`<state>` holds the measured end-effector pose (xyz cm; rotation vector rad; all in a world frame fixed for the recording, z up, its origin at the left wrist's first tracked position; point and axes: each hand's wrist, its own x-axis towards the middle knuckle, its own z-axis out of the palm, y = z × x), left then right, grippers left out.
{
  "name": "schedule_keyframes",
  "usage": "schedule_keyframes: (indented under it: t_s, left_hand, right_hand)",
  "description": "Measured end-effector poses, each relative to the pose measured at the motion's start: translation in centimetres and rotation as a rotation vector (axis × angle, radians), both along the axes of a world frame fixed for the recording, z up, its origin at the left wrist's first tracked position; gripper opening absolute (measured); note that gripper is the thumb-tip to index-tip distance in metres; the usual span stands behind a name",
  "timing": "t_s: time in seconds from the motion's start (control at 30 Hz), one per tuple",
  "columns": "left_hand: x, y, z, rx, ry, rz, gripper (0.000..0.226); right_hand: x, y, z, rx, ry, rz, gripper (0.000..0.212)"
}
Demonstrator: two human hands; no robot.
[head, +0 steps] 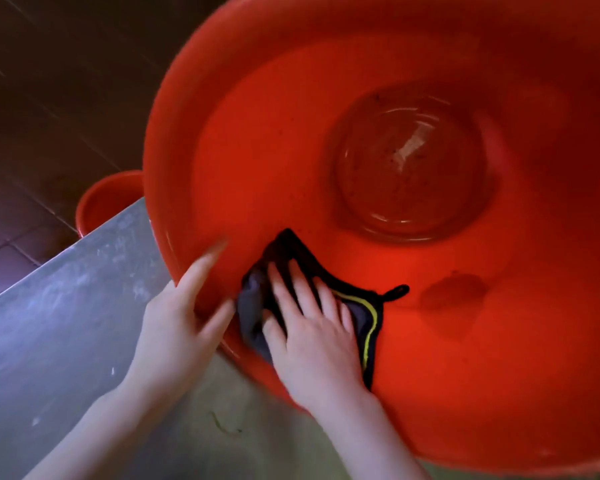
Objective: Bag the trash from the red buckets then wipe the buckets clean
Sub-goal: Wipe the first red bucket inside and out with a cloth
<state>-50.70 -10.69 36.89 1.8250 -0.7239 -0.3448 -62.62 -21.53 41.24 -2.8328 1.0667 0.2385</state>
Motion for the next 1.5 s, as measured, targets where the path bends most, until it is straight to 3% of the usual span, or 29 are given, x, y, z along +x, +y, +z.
schedule_keyframes:
  t_s: [0.1, 0.23, 0.37, 0.53, 0.67, 0.83, 0.97, 1.13, 1.27, 1.37, 1.43, 1.5]
  left_hand:
    - [-0.2, 0.1, -0.3, 0.020, 0.064, -0.020, 0.071]
    - [-0.8, -0.2, -0.7, 0.023, 0.141, -0.006, 0.069]
    - [-1.0, -0.9, -0.8, 0.054, 0.166, 0.039, 0.068]
    - [-1.1, -0.9, -0.8, 0.064, 0.108, 0.005, 0.070]
    - [-0.6, -0.9, -0.8, 0.041, 0.094, -0.041, 0.071]
    - [-0.5, -0.8, -0.9, 0.029, 0.118, -0.068, 0.070]
    - [-0.9, -1.5, -1.3, 0.023, 0.118, -0.088, 0.067]
    - [-0.4, -1.5, -1.3, 0.028, 0.080, -0.081, 0.050]
    - [0.3, -1.2, -0.5, -0.017, 0.093, -0.150, 0.048]
    - [1.1, -0.5, 0.8, 0.143, -0.014, -0.254, 0.060]
    - [3.8, -0.6, 2.7, 0.232, -0.221, -0.099, 0.068]
    - [7.3, -1.1, 5.2, 0.200, -0.468, 0.086, 0.064]
  right_hand:
    - [2.8, -5.1, -2.0, -0.075, 0.068, -0.249, 0.060]
    - [7.2, -11.9, -2.5, 0.153, 0.081, -0.532, 0.058]
    - [8.0, -11.3, -1.8, 0.148, 0.139, -0.394, 0.058]
    - [2.7, -1.2, -1.2, 0.004, 0.081, -0.143, 0.063]
    - [3.2, -1.6, -2.0, 0.029, 0.030, -0.244, 0.063]
    - [7.7, -11.1, -2.3, 0.085, 0.055, -0.521, 0.060]
    - [7.2, -12.1, -2.0, 0.052, 0.093, -0.450, 0.060]
    - [4.3, -2.4, -2.1, -0.050, -0.076, -0.185, 0.065]
    - [3.7, 1.2, -1.7, -0.033, -0.112, -0.186, 0.067]
    - [4.6, -2.8, -1.7, 0.029, -0.035, -0.243, 0.065]
    - [5.2, -5.2, -1.4, 0.077, 0.020, -0.250, 0.065]
    - [4.6, -6.3, -1.3, 0.060, 0.082, -0.208, 0.065]
